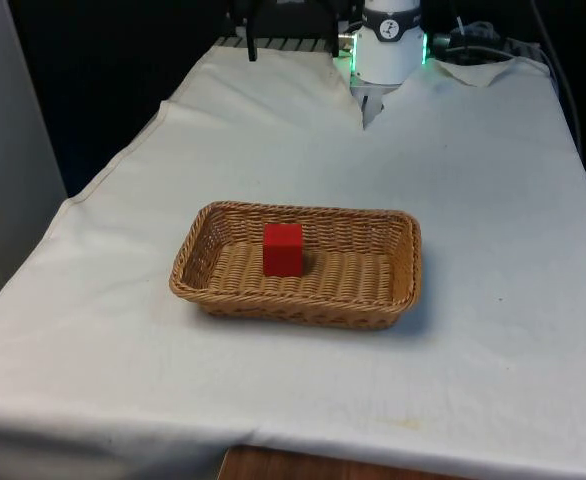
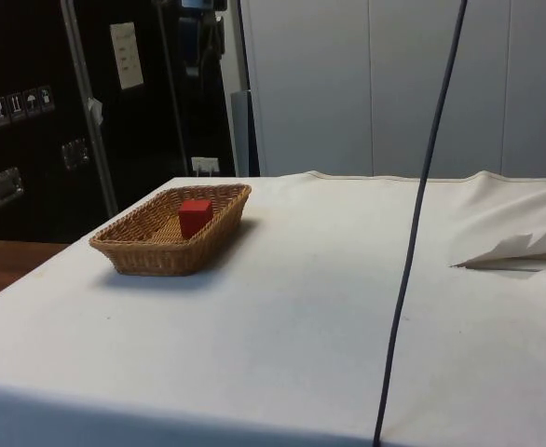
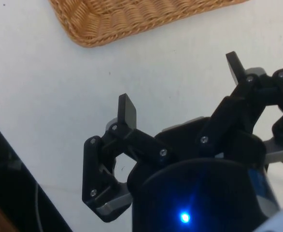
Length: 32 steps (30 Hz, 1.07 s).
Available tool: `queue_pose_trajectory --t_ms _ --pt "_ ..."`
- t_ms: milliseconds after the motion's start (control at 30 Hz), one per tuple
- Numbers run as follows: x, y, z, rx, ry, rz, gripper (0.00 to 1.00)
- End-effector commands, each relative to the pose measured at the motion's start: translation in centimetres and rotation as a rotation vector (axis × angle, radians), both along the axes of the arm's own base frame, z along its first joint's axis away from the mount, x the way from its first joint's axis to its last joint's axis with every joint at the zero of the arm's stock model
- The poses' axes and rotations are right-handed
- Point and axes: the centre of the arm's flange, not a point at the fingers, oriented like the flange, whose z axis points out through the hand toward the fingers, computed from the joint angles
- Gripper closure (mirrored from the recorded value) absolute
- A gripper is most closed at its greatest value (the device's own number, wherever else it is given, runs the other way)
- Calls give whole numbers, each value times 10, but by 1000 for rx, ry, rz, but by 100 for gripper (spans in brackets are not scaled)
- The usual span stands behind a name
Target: Pick up the cube and place it into the basket.
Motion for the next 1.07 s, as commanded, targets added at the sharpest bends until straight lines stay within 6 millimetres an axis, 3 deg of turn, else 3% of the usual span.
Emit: queue_pose_trajectory --t_ms 0,467,1033 --pt "-3 2 2 -8 -15 -3 0" --pt "-27 10 2 18 -59 5 0" --pt "-39 15 2 39 -55 15 0"
